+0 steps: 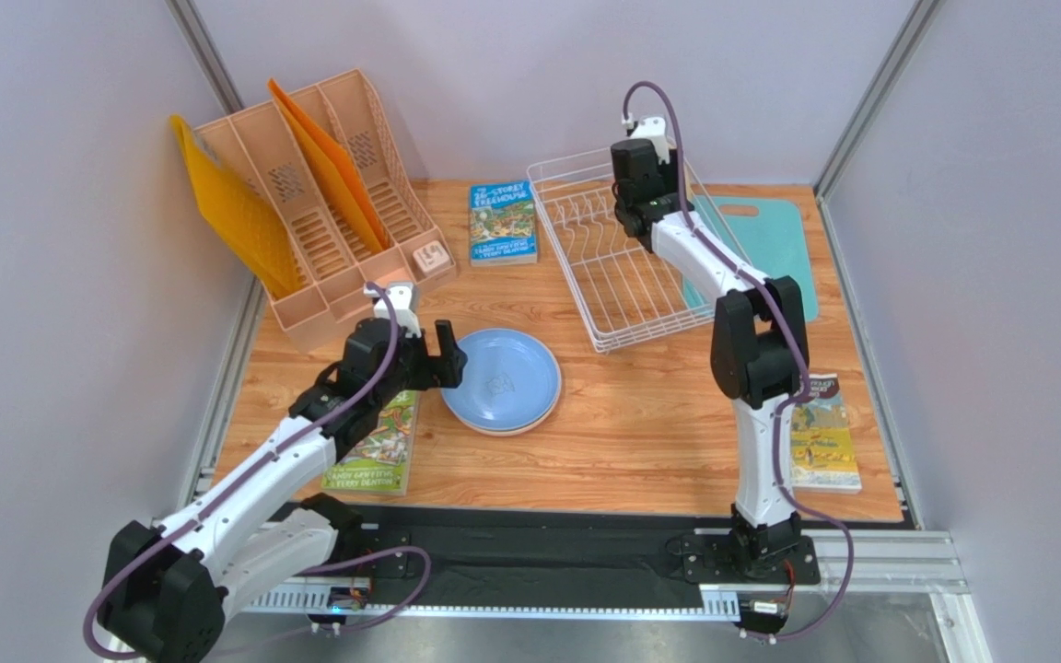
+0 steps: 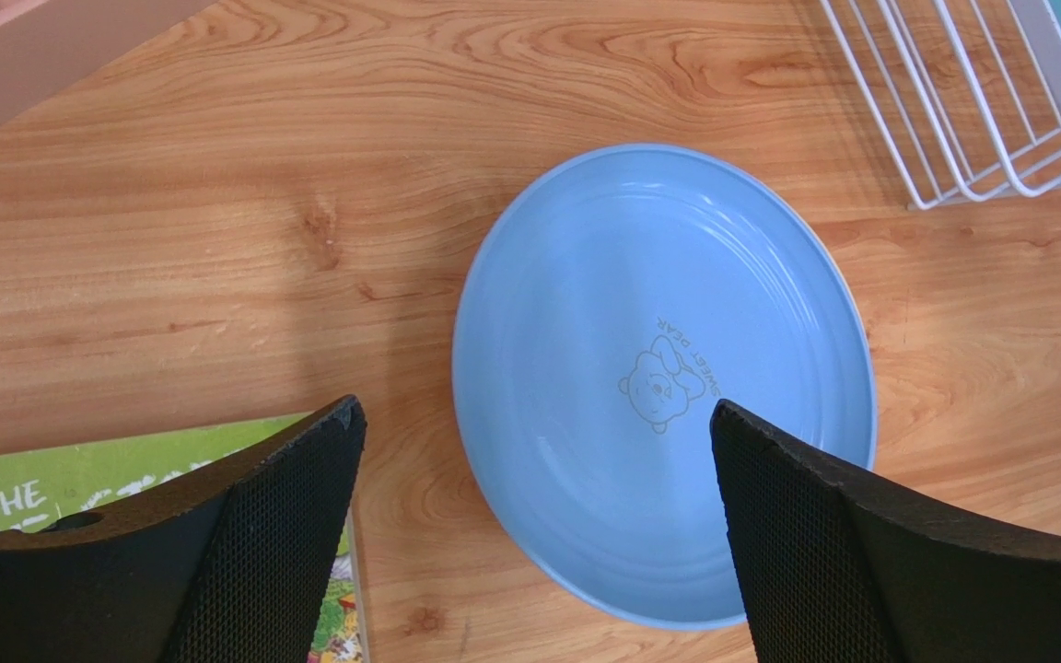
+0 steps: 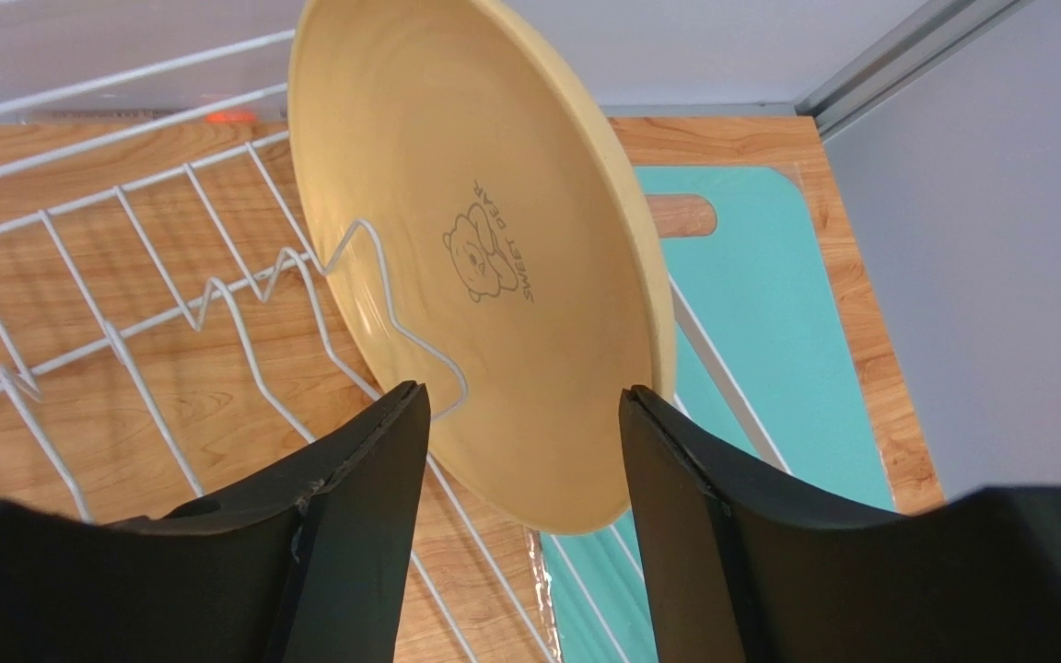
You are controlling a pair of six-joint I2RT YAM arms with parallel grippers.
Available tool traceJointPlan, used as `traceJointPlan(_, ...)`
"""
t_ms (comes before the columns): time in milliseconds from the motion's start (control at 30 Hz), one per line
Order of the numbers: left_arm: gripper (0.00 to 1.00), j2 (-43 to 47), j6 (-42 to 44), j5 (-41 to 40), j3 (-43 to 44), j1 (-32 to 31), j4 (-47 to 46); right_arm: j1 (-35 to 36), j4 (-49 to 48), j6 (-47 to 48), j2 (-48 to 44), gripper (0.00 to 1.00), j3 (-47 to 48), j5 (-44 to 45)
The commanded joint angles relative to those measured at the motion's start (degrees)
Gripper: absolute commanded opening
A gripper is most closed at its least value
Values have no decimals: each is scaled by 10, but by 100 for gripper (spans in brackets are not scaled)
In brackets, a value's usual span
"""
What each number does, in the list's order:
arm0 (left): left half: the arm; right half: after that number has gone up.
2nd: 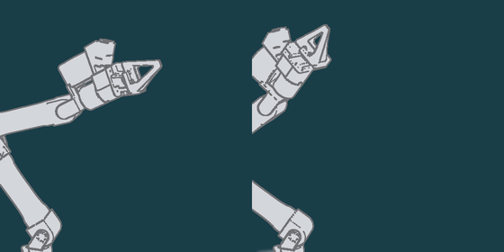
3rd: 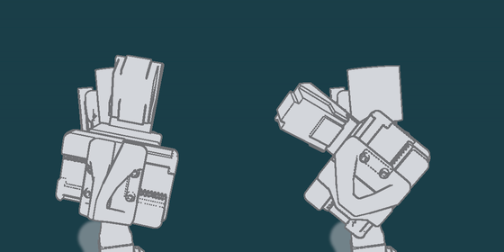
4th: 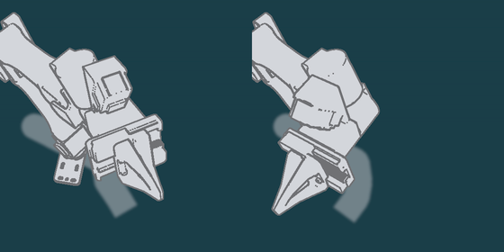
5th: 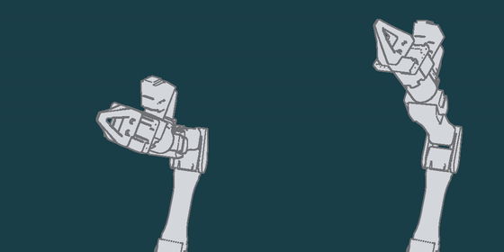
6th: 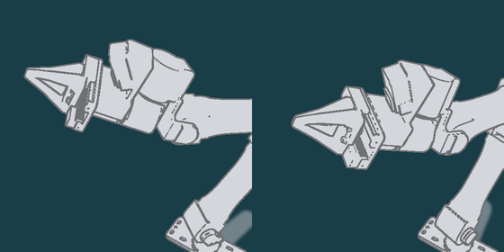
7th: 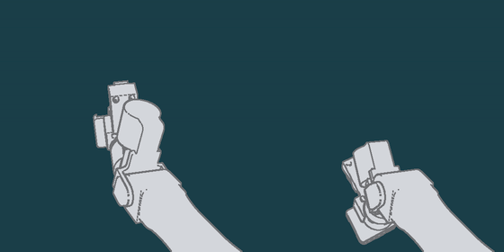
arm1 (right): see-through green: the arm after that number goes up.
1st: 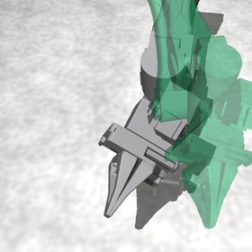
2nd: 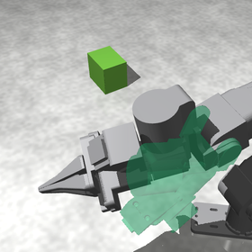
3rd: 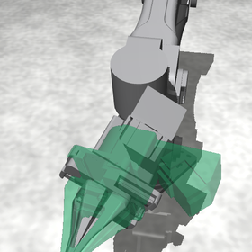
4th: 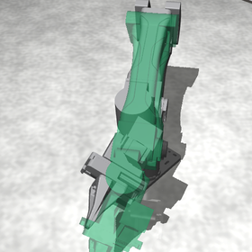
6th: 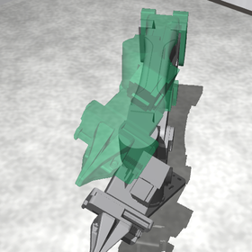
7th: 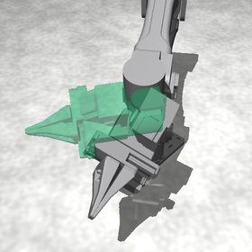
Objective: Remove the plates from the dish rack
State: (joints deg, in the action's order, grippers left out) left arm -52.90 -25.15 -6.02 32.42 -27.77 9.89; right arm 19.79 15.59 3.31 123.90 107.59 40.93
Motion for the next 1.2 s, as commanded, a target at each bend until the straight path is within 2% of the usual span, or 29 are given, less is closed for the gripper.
traceJointPlan(0,99,-10,9,4,12,-2,-26,-5,-27,18,-59,59,-1,33)
traceJointPlan(100,99,-13,9,4,12,-2,-25,-5,-42,8,-92,62,-28,16)
traceJointPlan(267,99,-18,10,3,9,-3,-31,-12,-17,27,-77,64,3,33)
traceJointPlan(433,99,-30,9,6,12,-2,-37,-30,-11,31,-42,62,31,14)
traceJointPlan(633,99,-47,14,7,17,-2,-44,-50,-6,31,1,50,65,-13)
traceJointPlan(1033,99,-61,12,3,19,-2,-49,-58,4,28,33,49,85,-37)
traceJointPlan(1100,99,-62,12,6,21,-2,-50,-58,8,30,38,44,88,-36)
traceJointPlan(1167,99,-62,13,4,22,-2,-48,-59,8,31,40,22,89,-37)
